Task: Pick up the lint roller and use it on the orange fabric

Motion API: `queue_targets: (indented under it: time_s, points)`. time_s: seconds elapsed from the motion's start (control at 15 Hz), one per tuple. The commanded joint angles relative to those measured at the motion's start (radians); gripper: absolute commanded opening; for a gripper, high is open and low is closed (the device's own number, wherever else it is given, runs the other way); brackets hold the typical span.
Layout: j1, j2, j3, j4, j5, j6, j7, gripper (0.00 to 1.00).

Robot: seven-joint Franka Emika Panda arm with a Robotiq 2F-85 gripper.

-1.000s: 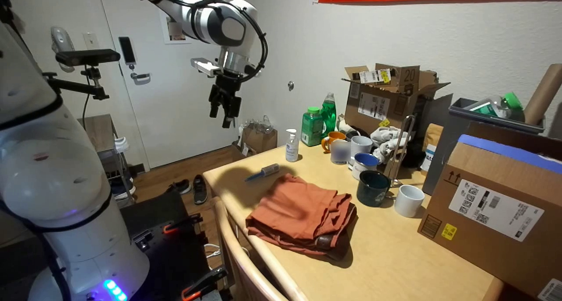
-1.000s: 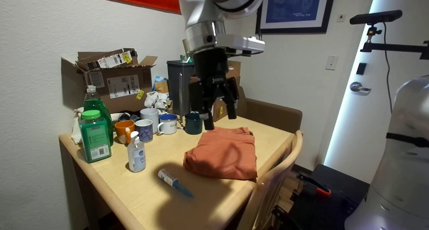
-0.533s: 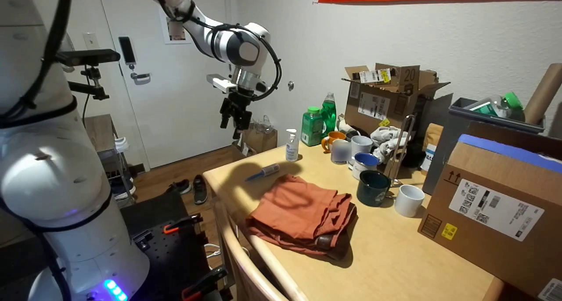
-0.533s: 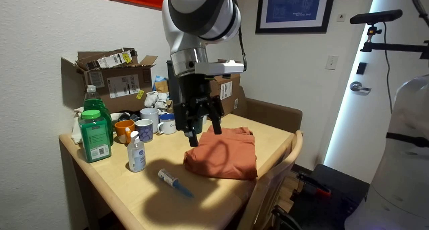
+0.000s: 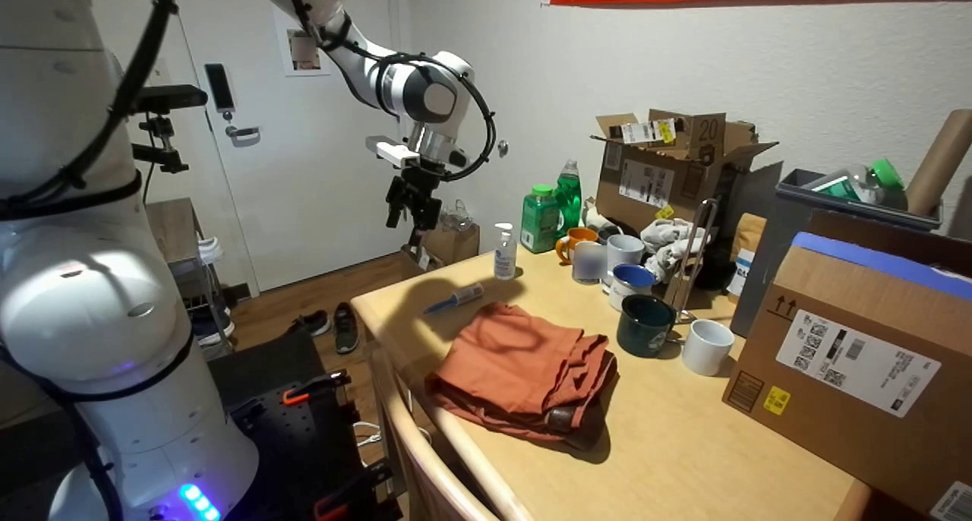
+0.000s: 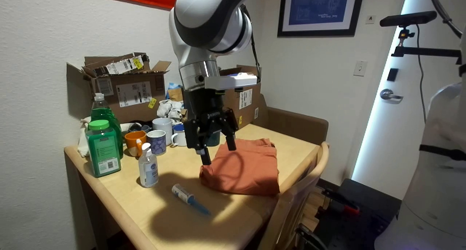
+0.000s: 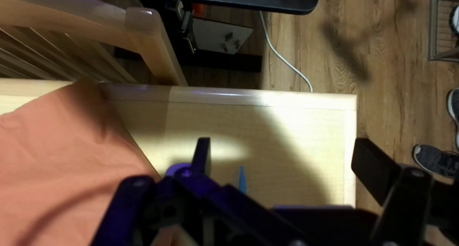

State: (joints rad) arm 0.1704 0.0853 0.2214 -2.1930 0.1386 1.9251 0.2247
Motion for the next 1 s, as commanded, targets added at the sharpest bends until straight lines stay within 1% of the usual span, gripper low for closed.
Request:
queue_targets:
  time_s: [0.0,0.13,0.53,0.73,0.8,0.93]
  points:
    - [0.012,0.019,-0.015,0.002,-0.014,0.031,0.001,1.0]
    - [0.005,0.053,-0.021,0.003,0.002,0.069,-0.035,1.0]
    - [0.006,0.145,-0.036,0.0,0.006,0.162,-0.044,1.0]
    - [0.016,0.183,-0.038,0.0,-0.004,0.188,-0.022,1.0]
    - [0.017,0.192,-0.034,-0.005,0.005,0.201,-0.033,1.0]
    - [0.032,0.209,-0.033,-0.016,-0.001,0.24,-0.008,1.0]
